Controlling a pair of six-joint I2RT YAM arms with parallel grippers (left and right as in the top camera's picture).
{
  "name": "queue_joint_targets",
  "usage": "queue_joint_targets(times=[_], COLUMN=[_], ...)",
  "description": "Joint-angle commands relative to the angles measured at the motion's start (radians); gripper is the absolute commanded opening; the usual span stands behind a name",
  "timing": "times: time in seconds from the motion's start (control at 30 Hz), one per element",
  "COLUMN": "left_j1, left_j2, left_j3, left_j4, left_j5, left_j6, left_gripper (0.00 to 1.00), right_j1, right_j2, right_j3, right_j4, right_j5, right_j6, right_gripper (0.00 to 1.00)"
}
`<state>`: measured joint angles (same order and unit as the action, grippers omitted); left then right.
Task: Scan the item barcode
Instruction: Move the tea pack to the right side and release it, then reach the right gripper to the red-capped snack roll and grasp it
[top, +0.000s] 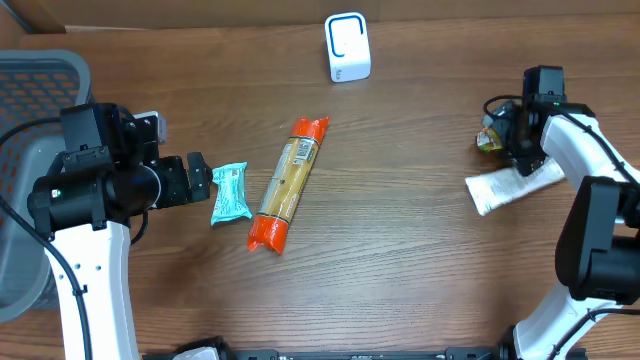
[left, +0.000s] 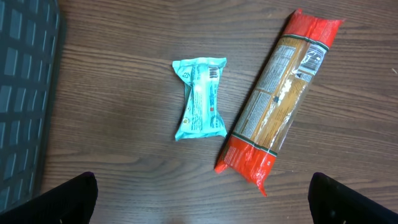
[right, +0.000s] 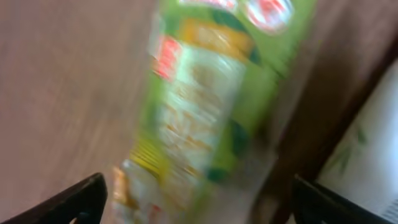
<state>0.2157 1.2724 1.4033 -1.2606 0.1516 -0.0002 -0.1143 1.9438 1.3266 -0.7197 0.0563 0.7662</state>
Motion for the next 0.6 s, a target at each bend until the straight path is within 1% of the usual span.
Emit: queue_joint_targets(times=[0.0, 0.1, 0.2, 0.3, 0.4, 0.47, 0.57], left_j1=[-0.007, -0.007, -0.007, -0.007, -0.007, -0.007, -0.006], left_j2=[-0.003, -0.003, -0.003, -0.003, -0.003, -0.003, -0.003], left_j3=[0.019, 0.019, 0.019, 0.019, 0.019, 0.019, 0.019], left_j4=[0.004, 0.004, 0.004, 0.004, 0.004, 0.004, 0.004], left_j5=[-0.005, -0.005, -0.005, -0.005, -0.005, -0.005, -0.005], left_j6=[0.004, 0.004, 0.004, 0.004, 0.004, 0.004, 0.004], left_gripper=[1.0, 1.0, 1.0, 1.0, 1.0, 1.0, 0.99], right_j1=[0.004, 0.015, 0.043, 0.092, 0.17, 0.273, 0.38], right_j2=[-0.087, -0.145, -0.215, -0.263, -0.262, -0.238, -0.198], right_j3=[0.051, 0.094, 0.128, 0.132, 0.129, 0.113, 0.093], right_j4=[-0.037, -0.077, -0.095, -0.095, -0.099, -0.098, -0.072], right_j5=[-0.01, -0.09, -0.222, -0.327, -0.455, -0.515, -0.515], right_j6=[-0.095, -0.159, -0.223, -0.237, -0.236, -0.233, -0.209], right_gripper=[0.96, 0.99, 1.0, 1.0, 1.0, 1.0, 1.0])
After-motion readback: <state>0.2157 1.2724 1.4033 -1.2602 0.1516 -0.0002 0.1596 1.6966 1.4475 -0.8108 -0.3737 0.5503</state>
